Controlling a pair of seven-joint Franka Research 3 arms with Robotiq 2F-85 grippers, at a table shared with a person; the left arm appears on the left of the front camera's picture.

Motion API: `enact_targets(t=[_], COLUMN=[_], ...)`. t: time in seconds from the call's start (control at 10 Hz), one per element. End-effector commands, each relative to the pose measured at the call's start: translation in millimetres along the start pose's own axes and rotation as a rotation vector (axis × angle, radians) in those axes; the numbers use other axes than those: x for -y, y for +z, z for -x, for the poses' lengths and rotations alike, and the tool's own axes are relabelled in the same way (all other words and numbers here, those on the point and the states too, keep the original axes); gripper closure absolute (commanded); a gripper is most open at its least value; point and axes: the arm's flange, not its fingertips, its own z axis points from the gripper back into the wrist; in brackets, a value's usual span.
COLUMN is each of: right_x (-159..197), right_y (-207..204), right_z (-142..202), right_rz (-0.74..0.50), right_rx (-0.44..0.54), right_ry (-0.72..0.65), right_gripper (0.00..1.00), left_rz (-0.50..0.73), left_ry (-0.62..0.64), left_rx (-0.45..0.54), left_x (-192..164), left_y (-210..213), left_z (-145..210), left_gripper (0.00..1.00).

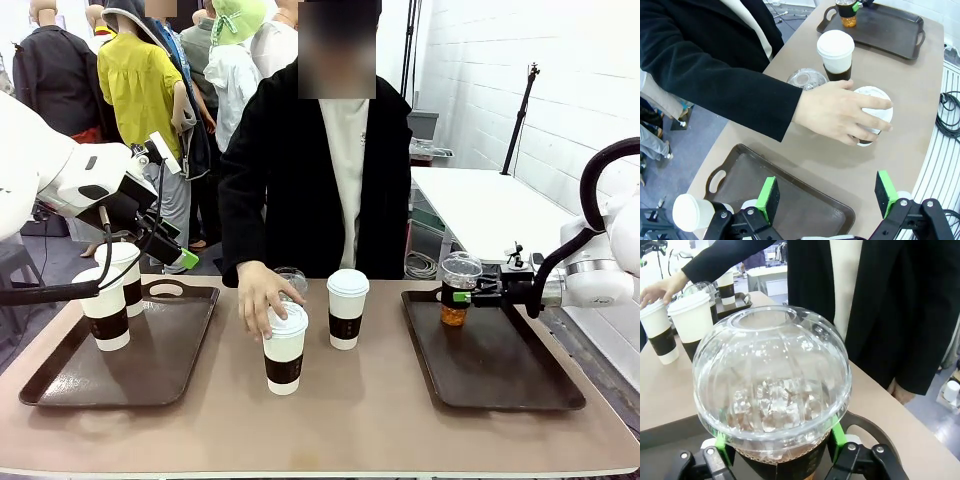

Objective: Distribute the coffee onto the tray.
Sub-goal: Pick up one iced Americano and place it on the right Handle tray.

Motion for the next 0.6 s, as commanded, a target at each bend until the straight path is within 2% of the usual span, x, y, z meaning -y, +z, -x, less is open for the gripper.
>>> enact_targets(t=[0.0,0.5], right_x=[6,-9], right_y=[-6,4], right_z=[-2,3], right_rz=[0.008,0.021], right_rx=[0.023,0.017], right_ry=[-0.047,-0.078], right_gripper=[0.00,0.00], left_rz=[0.004,0.004], left_ry=[0.008,0.008], left_rx=[-0.004,-0.004], left_x=[-1,-1], left_y=[0,0], left_z=[0,0], left_gripper=[0.00,0.00])
